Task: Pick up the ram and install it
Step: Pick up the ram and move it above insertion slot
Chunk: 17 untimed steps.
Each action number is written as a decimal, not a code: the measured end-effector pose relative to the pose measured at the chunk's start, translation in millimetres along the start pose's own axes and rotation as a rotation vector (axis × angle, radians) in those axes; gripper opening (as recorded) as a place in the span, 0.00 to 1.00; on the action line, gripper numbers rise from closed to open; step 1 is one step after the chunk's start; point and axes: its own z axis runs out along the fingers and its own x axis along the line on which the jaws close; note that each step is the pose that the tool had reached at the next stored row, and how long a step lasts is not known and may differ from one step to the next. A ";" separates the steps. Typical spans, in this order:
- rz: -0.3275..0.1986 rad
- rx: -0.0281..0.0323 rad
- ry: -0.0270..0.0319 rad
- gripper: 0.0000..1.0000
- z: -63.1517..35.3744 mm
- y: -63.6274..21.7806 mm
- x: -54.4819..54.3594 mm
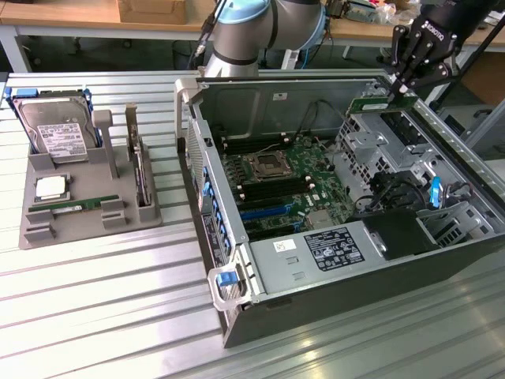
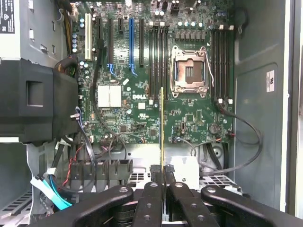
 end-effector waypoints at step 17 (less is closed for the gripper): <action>0.000 -0.0002 -0.0001 0.12 -2.4 -53.7 0.0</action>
